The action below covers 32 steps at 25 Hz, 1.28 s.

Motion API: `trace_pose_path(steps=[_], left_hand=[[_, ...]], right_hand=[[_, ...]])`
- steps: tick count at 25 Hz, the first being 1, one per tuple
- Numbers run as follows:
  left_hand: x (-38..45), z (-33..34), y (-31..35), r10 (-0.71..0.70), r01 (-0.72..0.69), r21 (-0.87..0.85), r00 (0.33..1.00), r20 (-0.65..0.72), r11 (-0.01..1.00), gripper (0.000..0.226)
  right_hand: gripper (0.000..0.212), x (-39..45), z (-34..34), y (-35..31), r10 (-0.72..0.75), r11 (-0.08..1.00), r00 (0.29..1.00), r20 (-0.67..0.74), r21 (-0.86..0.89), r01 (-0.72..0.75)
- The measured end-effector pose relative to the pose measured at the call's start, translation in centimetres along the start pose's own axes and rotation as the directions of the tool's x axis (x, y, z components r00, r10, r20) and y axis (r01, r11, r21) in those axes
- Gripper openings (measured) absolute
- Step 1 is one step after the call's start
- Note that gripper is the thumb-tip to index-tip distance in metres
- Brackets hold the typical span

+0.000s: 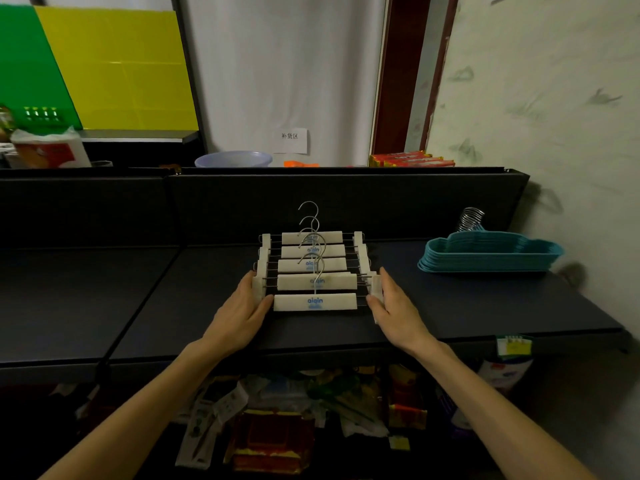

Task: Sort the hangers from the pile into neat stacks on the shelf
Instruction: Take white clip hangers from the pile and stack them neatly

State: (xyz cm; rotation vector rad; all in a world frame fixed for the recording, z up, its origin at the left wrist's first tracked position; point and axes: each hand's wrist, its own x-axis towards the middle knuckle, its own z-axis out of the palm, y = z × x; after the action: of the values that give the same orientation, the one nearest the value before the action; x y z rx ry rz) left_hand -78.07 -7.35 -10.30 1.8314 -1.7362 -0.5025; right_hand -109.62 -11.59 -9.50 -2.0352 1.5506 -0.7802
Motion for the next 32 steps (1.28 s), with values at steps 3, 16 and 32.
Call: trace_pose_path(steps=[3, 16, 32], left_hand=[[-0.4, 0.0, 0.6, 0.004, -0.003, 0.053, 1.000, -0.020, 0.999, 0.077], [-3.3, -10.7, -8.9, 0.239, -0.131, 0.495, 0.958, -0.161, 0.859, 0.079], [-19.0, -46.1, -49.9, -0.246, 0.504, 0.326, 0.771, -0.588, 0.800, 0.051]], right_hand=[[0.071, 0.2, 0.3, 0.1, 0.015, 0.999, 1.000, -0.010, -0.049, -0.015], [0.067, -0.9, 7.1, -14.8, -0.432, 0.859, 0.817, -0.382, -0.452, 0.243], [0.071, 1.8, 50.8, -60.6, -0.681, 0.686, 0.672, 0.292, -0.070, 0.725]])
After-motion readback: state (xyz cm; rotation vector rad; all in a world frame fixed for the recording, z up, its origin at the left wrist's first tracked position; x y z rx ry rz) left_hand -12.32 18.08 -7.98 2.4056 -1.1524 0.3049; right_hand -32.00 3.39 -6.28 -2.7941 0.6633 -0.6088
